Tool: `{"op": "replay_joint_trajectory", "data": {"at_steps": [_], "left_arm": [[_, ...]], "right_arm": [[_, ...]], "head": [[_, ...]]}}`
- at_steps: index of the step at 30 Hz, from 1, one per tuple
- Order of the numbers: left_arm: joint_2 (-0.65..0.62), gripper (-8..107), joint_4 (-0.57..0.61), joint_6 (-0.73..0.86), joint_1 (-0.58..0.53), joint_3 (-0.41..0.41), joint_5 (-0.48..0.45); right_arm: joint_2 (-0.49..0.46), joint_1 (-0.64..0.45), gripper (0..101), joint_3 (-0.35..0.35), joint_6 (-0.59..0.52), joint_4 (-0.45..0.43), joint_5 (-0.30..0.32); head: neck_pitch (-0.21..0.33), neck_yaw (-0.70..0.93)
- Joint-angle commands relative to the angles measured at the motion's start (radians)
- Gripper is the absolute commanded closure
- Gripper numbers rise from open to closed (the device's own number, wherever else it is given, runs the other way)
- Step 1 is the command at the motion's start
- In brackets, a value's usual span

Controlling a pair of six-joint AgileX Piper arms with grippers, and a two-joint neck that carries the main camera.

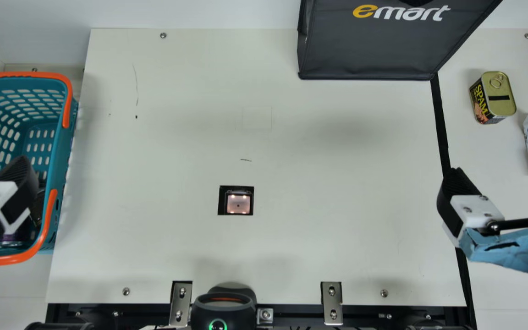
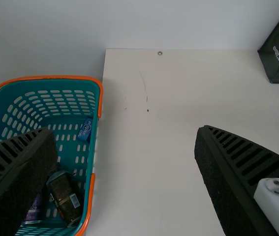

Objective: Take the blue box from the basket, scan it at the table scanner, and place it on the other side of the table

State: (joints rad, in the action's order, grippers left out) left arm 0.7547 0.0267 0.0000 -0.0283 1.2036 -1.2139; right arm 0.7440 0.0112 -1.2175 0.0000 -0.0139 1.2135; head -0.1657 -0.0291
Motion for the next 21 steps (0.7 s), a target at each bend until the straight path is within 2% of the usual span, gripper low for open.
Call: {"op": "replay_joint_trajectory", "data": {"at_steps": [1,15,21], "left_arm": [[0.0,9,0.0,0.0,0.0,0.0,0.0],[0.0,9,0.0,0.0,0.0,0.0,0.0],[0.0,9,0.0,0.0,0.0,0.0,0.0]], "right_arm": [[0.0,0.0,6,0.0,0.0,0.0,0.0],[0.0,0.0,6,0.0,0.0,0.0,0.0],[0.0,0.0,6,0.0,0.0,0.0,-0.001]], "head": [[0.027,0.025],[0.027,0.351],[0.027,0.351]]}}
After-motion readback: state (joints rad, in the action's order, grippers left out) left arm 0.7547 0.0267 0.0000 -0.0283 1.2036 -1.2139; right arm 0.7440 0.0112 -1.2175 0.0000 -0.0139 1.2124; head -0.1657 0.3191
